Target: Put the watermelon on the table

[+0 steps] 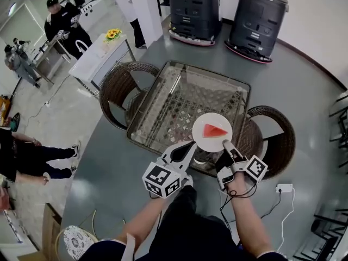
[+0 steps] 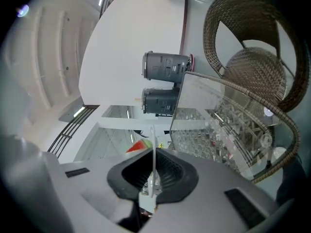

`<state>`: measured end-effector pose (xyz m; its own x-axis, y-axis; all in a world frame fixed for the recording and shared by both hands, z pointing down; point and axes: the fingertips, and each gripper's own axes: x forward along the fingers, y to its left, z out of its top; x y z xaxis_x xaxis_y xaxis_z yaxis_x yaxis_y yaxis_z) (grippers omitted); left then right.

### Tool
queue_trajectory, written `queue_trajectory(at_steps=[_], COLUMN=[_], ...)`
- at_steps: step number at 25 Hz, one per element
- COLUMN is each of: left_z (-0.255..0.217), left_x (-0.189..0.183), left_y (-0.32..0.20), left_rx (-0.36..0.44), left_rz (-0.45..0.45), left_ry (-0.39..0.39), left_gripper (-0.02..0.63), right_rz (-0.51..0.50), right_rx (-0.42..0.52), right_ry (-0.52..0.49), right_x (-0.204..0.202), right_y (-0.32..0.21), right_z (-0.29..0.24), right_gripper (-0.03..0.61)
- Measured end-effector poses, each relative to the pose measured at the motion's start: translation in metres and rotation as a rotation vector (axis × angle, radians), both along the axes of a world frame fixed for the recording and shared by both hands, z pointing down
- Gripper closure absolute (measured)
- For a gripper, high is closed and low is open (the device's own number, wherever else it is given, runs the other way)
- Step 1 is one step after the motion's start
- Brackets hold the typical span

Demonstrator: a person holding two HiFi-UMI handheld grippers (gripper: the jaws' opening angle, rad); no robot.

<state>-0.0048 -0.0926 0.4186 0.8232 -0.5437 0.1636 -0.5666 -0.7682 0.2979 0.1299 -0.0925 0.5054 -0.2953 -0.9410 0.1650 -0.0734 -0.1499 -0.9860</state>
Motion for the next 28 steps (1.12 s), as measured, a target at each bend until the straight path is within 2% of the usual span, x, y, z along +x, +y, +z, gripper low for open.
queue_trajectory(at_steps=[6, 14, 28], left_z=[0.007, 0.014, 0.025], left_x=[-0.001, 0.001, 0.005], left_y=[-0.049, -0.085, -0.102], left_rx=[-0.011, -0.019, -0.022], left_rz=[0.036, 0.045, -0.047], left_ry=[0.003, 0.013, -0.010], left_gripper=[0.611, 0.611, 0.611], right_rz=[0.020, 0.025, -0.066], right_rx=[-0.012, -0.032, -0.098], right_ry=[0.024, 0.048, 0.062], right_x=[-0.001, 0.007, 0.010], right_y=[-0.050, -0.089, -0.118], right_z=[0.009, 0.022, 0.061], right_gripper=[0.567, 0.566, 0.566])
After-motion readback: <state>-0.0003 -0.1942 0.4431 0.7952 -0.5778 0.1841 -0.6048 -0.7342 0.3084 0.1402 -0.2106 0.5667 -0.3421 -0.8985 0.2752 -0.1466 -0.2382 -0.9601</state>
